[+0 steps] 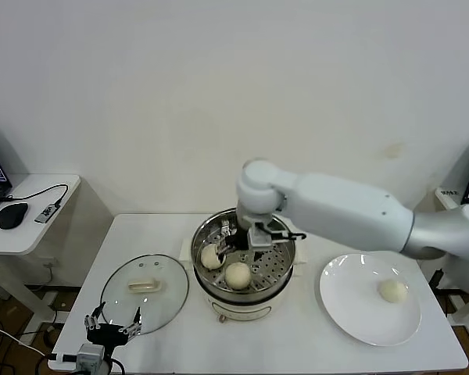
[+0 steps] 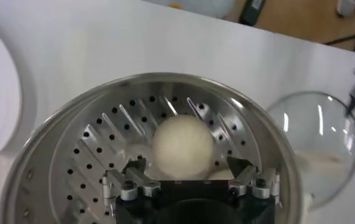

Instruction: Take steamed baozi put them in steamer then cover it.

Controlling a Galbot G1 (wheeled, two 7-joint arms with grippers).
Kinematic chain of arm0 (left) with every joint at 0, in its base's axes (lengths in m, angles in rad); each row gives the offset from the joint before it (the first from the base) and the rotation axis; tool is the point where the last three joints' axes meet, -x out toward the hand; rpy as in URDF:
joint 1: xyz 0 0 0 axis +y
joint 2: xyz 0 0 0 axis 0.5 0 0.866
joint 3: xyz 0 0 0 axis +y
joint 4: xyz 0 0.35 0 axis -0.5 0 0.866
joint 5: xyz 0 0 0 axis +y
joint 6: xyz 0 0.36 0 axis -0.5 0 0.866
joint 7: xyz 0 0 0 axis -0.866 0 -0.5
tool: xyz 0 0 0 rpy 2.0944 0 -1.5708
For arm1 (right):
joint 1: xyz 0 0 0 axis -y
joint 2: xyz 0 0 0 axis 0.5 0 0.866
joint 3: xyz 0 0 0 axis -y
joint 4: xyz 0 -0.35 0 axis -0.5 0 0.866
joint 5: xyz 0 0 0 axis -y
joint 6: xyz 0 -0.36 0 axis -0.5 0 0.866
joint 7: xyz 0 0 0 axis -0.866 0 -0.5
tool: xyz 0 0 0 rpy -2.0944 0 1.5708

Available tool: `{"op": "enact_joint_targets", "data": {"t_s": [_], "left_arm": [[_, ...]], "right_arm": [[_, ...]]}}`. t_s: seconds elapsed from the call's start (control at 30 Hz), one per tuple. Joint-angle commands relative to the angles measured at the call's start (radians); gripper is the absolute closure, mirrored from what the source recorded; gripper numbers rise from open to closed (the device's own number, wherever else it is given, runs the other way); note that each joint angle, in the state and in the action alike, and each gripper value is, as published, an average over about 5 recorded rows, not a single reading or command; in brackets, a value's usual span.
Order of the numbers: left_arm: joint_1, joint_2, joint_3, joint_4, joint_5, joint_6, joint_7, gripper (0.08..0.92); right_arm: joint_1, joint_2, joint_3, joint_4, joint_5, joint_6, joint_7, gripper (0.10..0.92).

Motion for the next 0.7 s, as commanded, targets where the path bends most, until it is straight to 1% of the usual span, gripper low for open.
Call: {"op": "enact_joint_targets", "data": {"t_s": [0.03, 0.13, 0.2, 0.3, 0.5, 0.6, 0.7], "left_arm": [[-0.002, 0.003, 0.003, 0.002, -0.005, 0.002, 0.0, 0.177], [-0.004, 0.007, 0.012, -0.003, -0.014, 0.007, 0.005, 0.177], [-0.006, 0.009, 0.019, -0.006, -0.025, 0.013, 0.01, 0.177], [-0.008, 0.011, 0.025, -0.006, -0.037, 0.021, 0.015, 0.177], [-0.009, 0.017, 0.027, -0.003, -0.046, 0.028, 0.022, 0.177], [-0.008, 0.018, 0.028, -0.003, -0.053, 0.034, 0.026, 0.177], [-0.007, 0.017, 0.028, -0.006, -0.056, 0.038, 0.03, 0.177]], "right_arm": [[0.181, -0.266, -0.043, 0.038, 0.347, -0.42, 0.026, 0.202], [0.172, -0.379, -0.043, 0.048, 0.386, -0.593, 0.006, 0.203], [0.135, -0.457, -0.022, 0.052, 0.384, -0.709, -0.007, 0.203], [0.047, -0.551, 0.044, 0.05, 0.363, -0.832, -0.021, 0.203], [-0.174, -0.658, 0.241, 0.012, 0.255, -0.88, -0.036, 0.203], [-0.284, -0.679, 0.332, -0.005, 0.196, -0.886, -0.026, 0.203], [-0.348, -0.682, 0.361, -0.033, 0.164, -0.864, 0.001, 0.203]]}}
